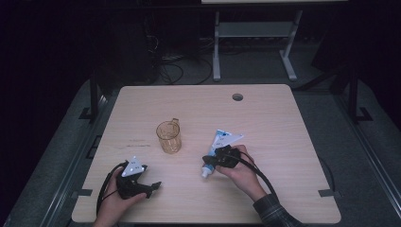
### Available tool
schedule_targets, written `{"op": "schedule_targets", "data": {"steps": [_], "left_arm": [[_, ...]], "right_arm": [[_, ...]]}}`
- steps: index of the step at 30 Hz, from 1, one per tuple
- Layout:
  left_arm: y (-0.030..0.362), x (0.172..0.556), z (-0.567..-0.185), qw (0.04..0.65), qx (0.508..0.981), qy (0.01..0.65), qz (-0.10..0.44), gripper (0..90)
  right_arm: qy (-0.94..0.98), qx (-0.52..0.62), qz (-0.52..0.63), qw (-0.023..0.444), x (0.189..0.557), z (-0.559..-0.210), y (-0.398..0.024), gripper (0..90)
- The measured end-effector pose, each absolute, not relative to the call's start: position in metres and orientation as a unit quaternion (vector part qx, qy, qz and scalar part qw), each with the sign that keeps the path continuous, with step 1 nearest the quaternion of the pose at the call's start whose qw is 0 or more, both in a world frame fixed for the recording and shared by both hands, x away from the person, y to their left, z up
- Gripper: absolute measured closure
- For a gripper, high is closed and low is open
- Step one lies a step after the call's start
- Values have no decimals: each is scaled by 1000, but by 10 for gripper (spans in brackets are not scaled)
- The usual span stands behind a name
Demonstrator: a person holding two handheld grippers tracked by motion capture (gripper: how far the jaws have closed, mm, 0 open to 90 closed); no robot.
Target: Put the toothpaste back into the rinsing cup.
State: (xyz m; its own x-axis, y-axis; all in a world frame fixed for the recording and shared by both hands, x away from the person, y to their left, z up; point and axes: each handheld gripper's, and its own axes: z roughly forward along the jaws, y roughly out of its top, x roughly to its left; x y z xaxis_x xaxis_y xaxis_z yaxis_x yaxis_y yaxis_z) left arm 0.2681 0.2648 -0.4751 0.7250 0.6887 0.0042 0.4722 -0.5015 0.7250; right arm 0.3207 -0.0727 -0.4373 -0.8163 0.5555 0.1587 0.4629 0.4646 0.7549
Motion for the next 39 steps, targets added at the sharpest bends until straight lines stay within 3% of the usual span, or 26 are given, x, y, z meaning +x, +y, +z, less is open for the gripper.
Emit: {"op": "schedule_targets", "data": {"steps": [17, 39], "left_arm": [[265, 268, -475, 365, 854, 340, 147, 136], [265, 268, -475, 365, 854, 339, 147, 136]], "right_arm": [[869, 291, 397, 51, 324, -452, -51, 898], [869, 306, 386, 54, 312, -458, -80, 898]]}}
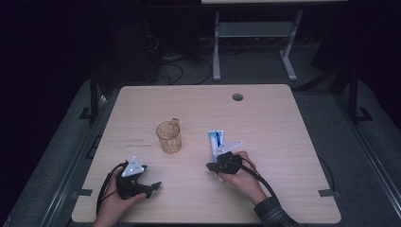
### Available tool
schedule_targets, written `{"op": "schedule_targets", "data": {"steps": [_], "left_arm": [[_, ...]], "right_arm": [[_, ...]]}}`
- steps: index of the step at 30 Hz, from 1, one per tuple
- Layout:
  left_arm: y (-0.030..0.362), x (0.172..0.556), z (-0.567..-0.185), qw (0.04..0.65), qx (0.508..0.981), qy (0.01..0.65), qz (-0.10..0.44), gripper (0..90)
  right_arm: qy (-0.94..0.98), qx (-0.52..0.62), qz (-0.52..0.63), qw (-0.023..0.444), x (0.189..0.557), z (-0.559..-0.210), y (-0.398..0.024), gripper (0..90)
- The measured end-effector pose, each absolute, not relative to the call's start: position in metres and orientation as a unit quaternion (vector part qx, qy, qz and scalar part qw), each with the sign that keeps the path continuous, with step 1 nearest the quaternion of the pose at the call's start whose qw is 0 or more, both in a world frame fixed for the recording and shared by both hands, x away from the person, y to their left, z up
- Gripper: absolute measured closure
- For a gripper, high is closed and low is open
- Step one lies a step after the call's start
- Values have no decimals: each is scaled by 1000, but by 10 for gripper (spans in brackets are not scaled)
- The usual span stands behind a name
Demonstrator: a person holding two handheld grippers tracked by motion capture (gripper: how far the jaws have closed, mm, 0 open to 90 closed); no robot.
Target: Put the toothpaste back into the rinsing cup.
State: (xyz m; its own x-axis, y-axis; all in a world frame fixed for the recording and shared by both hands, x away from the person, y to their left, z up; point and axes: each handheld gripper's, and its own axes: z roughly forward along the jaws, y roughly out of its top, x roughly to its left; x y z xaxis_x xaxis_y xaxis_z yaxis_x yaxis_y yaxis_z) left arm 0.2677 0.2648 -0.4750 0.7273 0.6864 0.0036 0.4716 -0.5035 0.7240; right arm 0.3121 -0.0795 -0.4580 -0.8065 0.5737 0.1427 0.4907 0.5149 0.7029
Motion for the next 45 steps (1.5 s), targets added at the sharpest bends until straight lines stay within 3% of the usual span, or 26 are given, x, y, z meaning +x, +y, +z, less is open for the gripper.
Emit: {"op": "schedule_targets", "data": {"steps": [32, 38, 39, 45], "left_arm": [[265, 268, -475, 365, 854, 339, 147, 136], [265, 268, -475, 365, 855, 339, 147, 136], [265, 268, -475, 365, 855, 339, 147, 136], [265, 268, -475, 365, 854, 339, 147, 136]], "right_arm": [[850, 357, 380, 81, 306, -454, -150, 888], [848, 354, 387, 75, 306, -449, -149, 816], [848, 352, 389, 73, 306, -446, -149, 752], [849, 344, 395, 76, 309, -439, -148, 577]]}}
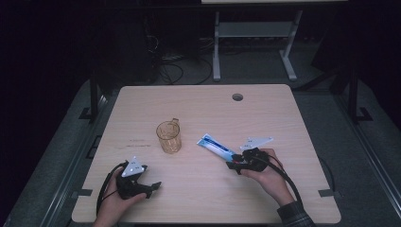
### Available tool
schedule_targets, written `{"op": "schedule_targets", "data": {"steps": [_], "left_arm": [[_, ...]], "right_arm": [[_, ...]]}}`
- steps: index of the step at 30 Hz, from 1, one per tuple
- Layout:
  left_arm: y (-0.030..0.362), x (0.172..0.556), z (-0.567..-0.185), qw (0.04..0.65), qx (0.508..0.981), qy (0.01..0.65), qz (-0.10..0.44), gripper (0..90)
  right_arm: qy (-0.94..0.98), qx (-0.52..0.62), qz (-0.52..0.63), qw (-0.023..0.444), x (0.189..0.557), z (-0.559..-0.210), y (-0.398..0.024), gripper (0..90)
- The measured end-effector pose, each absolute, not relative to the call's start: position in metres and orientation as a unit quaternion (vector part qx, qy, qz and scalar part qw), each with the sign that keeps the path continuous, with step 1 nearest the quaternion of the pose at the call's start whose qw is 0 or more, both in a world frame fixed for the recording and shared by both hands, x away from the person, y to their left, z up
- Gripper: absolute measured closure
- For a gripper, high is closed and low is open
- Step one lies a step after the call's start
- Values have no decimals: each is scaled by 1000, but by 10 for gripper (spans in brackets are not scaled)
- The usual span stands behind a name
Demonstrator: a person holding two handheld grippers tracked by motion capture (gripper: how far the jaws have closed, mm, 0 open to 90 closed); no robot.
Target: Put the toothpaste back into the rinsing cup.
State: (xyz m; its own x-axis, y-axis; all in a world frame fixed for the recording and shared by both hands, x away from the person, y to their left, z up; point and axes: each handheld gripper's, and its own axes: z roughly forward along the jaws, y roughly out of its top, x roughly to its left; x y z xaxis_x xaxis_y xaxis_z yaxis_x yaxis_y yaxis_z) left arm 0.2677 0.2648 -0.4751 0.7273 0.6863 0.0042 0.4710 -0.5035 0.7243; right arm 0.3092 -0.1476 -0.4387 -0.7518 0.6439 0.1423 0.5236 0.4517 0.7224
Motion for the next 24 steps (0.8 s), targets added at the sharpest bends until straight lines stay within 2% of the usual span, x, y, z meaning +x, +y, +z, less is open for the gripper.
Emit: {"op": "schedule_targets", "data": {"steps": [3, 7, 24], "left_arm": [[265, 268, -475, 366, 854, 339, 147, 136], [265, 268, -475, 366, 854, 339, 147, 136], [265, 268, -475, 365, 855, 338, 147, 136]], "right_arm": [[850, 342, 392, 82, 314, -435, -146, 512], [852, 340, 389, 89, 320, -433, -144, 475], [860, 344, 362, 103, 354, -428, -130, 442]]}}
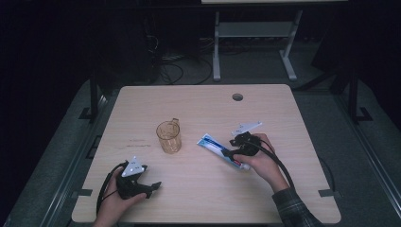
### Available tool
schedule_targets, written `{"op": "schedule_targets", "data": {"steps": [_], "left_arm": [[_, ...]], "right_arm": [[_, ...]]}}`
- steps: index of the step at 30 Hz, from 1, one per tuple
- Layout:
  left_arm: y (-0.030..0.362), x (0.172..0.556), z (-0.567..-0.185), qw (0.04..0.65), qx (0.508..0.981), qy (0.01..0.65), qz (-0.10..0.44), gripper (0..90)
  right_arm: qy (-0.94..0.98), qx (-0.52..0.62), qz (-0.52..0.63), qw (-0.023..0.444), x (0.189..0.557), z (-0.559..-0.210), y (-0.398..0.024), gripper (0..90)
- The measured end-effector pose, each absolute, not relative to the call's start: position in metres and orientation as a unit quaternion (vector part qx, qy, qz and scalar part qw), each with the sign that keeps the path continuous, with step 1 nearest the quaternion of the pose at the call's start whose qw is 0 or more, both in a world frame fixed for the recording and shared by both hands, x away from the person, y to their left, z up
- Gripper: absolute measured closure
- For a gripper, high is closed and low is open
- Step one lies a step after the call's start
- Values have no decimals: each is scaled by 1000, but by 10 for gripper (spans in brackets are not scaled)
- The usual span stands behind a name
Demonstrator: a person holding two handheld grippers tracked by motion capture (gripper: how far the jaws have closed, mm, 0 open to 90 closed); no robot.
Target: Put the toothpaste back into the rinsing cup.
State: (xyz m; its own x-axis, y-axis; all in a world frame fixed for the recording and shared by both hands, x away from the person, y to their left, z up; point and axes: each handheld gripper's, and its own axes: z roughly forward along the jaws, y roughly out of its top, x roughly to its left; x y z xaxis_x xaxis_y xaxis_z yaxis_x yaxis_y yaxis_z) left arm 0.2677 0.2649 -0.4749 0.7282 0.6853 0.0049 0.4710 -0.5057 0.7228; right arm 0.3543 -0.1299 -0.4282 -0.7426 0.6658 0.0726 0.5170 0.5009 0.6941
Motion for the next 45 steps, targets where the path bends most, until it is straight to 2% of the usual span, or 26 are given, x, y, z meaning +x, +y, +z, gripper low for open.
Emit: {"op": "schedule_targets", "data": {"steps": [21, 32, 45], "left_arm": [[265, 268, -475, 365, 856, 335, 146, 136], [265, 267, -475, 365, 857, 334, 145, 136], [265, 267, -475, 366, 857, 333, 145, 136]], "right_arm": [[885, 328, 320, 85, 391, -432, -92, 410], [891, 329, 303, 72, 402, -445, -78, 406], [903, 321, 273, 86, 405, -457, -66, 392]]}}
